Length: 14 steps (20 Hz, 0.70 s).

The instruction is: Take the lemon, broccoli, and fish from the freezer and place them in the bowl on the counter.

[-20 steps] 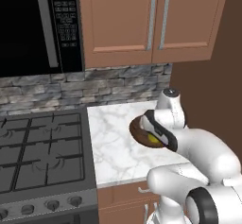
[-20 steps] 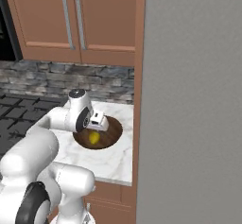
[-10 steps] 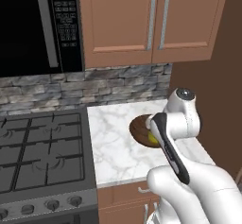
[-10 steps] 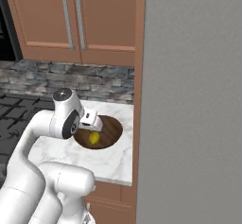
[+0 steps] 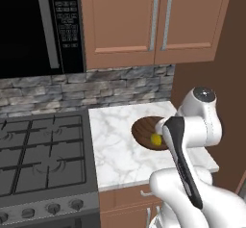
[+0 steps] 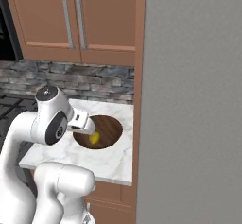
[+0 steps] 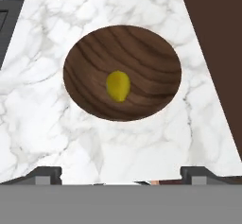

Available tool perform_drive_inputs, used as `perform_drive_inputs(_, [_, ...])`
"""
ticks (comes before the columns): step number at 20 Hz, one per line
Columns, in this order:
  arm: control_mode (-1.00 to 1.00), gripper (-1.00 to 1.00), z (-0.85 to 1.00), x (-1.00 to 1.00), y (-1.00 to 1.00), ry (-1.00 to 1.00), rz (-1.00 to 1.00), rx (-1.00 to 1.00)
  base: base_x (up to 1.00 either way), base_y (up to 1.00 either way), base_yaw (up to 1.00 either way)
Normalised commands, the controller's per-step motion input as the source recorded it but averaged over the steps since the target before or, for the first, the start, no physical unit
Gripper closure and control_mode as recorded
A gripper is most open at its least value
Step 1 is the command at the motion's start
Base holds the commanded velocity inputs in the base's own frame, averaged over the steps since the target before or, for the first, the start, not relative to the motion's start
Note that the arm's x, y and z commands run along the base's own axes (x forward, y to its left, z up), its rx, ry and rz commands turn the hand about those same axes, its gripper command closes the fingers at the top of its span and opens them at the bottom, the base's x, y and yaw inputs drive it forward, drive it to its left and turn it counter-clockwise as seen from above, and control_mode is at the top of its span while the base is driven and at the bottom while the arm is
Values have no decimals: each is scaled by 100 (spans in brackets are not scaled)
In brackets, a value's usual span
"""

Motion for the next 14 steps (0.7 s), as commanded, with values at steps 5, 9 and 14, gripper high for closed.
perform_drive_inputs(5, [-100,-100,51,-43,1,0,0,0,0,0,0])
perform_drive_inputs(9, [-100,-100,46,-42,0,1,0,0,0,0,0])
perform_drive_inputs(14, [-100,-100,56,-42,0,3,0,0,0,0,0])
